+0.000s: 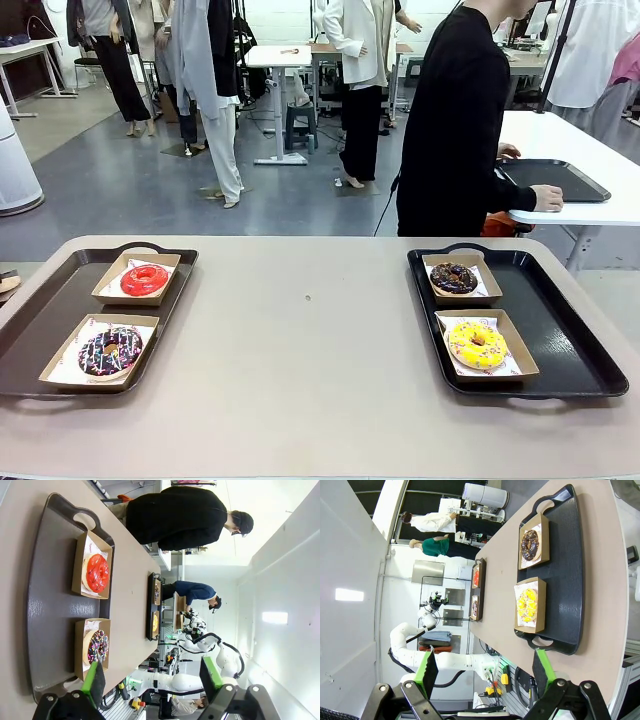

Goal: Individually package the donuts and arrange them on the tray.
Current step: Place the picked Paper togo box on the Handle tray.

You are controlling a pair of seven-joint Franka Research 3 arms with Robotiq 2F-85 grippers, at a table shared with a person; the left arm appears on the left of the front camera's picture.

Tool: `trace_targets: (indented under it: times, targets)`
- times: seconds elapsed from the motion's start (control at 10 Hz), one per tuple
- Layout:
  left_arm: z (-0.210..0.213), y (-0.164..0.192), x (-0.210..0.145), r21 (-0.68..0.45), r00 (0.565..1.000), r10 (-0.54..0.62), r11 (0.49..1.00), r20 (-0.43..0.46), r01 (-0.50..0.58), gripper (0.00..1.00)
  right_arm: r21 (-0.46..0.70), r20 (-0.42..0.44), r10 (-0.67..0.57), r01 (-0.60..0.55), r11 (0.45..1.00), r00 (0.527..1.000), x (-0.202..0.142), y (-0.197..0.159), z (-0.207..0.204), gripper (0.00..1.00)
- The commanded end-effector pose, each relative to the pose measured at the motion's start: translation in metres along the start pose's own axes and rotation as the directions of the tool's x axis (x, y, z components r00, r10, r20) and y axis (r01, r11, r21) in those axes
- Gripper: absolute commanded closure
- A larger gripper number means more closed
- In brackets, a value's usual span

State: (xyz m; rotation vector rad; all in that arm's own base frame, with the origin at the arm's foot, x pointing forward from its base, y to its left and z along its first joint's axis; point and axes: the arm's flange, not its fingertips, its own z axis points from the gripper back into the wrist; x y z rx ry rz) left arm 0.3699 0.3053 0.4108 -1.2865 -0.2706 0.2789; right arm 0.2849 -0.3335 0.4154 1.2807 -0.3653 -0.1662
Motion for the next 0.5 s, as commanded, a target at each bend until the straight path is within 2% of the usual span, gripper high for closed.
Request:
trace_targets:
  times: [0.0,0.4]
  targets:
    - [0.0016,-0.0026,-0.0044,0.007,1.0,-0.003,1.0,-0.004,0.003,0.0,-0.005,-0.004,-0.003,0.003,1.0,1.0,-0.002,-0.0004,0.0004,0.0]
    - [0.0016,-0.0026,-0.0044,0.007,1.0,-0.003,1.0,-0.004,0.003,0.0,-0.005,-0.004,-0.003,0.003,1.0,1.0,-0.002,-0.0004,0.0004,0.0]
